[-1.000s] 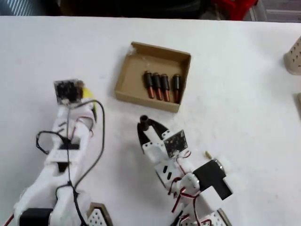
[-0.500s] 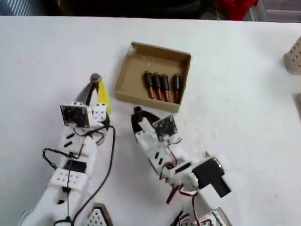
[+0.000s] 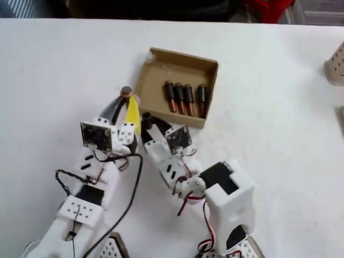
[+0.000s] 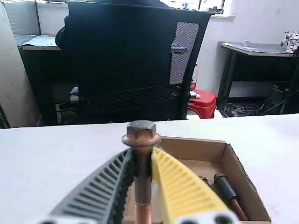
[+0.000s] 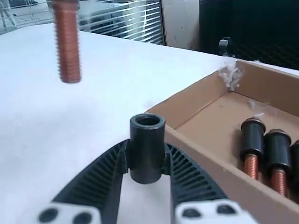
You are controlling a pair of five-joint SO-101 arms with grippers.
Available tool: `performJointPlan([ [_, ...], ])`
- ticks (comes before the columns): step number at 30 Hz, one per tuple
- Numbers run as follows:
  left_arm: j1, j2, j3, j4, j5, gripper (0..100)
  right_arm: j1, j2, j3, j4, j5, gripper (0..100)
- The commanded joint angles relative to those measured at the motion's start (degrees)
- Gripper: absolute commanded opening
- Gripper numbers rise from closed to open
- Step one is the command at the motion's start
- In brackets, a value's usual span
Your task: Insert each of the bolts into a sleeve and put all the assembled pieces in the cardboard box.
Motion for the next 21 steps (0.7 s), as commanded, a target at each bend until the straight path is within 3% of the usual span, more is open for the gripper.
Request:
performJointPlan([
  [1,3.21,-1.80,-5.01,2.55,0.70,2,-0.48,-0.48,-3.69,-1.54,-0.18,1.6],
  [9,6.11,-1.71,-8.35,4.48,7.47,2,-0.13,3.91,-8.79,-1.80,-0.18,1.6],
  [18,6.29,-1.36,-9.76,4.04,7.38,2,-0.13,4.00,-9.32,-1.89,-0.18,1.6],
  [21,5.32,4.09,-9.85,-2.11,6.15,2,-0.13,4.00,-9.49,-1.89,-0.18,1.6],
])
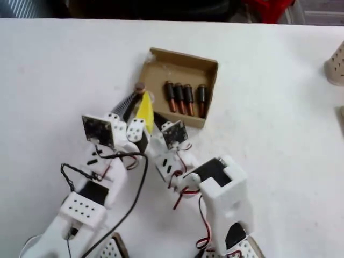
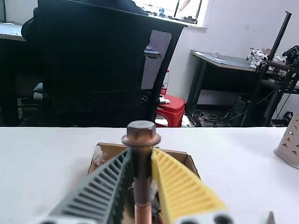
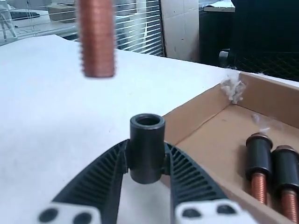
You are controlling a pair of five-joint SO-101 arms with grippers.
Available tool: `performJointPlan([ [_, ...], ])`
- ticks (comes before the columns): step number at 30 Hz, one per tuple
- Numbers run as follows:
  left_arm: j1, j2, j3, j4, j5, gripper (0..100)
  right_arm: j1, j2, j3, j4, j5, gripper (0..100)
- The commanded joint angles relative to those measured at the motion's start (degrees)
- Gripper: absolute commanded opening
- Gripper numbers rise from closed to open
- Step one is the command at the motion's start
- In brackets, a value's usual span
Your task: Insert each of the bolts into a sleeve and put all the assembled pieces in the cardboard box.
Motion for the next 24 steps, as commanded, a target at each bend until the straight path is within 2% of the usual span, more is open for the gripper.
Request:
performJointPlan([
  [1,-0.66,7.43,-4.48,-10.55,-2.20,2,-0.13,-0.66,-3.08,-1.80,-0.18,1.6],
  [6,-2.59,25.89,-10.29,-20.57,-2.20,2,-0.04,-0.57,-3.43,-1.45,-0.18,1.6],
  [9,-4.26,30.29,-10.29,-26.46,-2.20,2,-0.04,-0.57,-3.43,-1.36,-0.18,1.6],
  [24,-6.11,38.99,-12.84,-26.73,-2.64,2,-0.04,-0.57,-3.16,-1.71,-0.18,1.6],
])
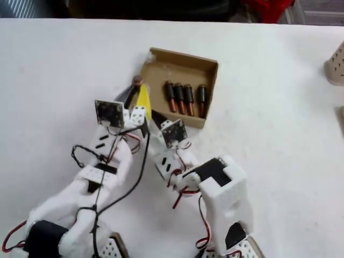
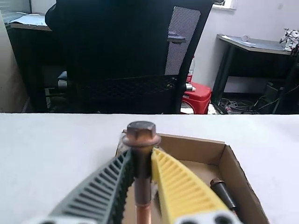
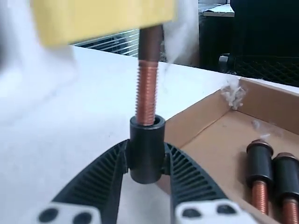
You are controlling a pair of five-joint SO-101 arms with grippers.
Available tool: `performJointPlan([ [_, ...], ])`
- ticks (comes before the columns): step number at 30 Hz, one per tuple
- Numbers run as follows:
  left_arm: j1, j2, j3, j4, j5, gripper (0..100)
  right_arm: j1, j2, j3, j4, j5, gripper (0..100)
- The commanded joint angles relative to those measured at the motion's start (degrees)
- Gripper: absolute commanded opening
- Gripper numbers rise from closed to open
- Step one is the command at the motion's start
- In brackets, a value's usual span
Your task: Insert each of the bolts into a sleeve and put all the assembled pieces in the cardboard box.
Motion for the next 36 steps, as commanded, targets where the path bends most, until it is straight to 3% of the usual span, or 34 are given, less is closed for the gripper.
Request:
performJointPlan([
  [1,-1.45,2.24,-4.66,-1.67,-0.44,2,-0.04,-0.92,-1.49,-1.71,-0.18,1.6],
  [36,-1.89,4.44,5.71,-1.32,-0.44,2,1.80,-1.10,-1.05,-2.95,-0.62,1.6],
])
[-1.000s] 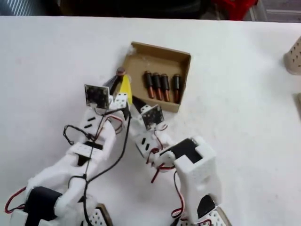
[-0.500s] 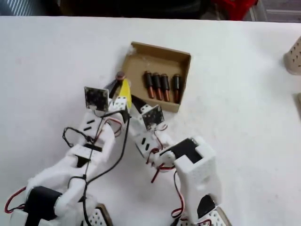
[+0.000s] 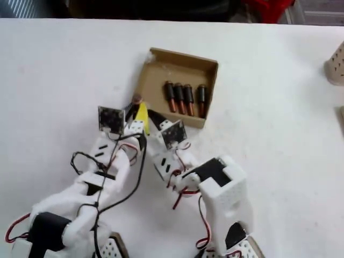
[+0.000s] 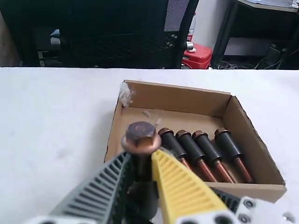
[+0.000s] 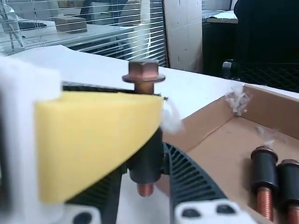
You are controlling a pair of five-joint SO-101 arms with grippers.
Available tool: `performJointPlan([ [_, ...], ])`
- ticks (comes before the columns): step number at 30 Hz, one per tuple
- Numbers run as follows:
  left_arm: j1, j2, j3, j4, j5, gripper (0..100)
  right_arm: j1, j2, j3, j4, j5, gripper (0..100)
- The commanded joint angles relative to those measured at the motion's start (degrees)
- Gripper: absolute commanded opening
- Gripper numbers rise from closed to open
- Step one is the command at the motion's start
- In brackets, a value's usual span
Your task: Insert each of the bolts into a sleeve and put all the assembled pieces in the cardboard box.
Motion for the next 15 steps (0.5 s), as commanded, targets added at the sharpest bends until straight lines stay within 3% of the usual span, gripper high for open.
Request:
performJointPlan([
  [1,-0.57,-0.22,0.09,-1.32,-0.35,3,1.80,-1.10,-1.14,-1.45,-0.62,1.6],
  [9,-0.66,-0.22,-0.09,3.60,0.00,26,1.80,-1.10,-1.14,-1.45,-0.62,1.6],
  [15,-1.80,-0.57,0.00,4.40,0.00,25,1.80,-1.10,-1.14,-1.45,-0.62,1.6],
])
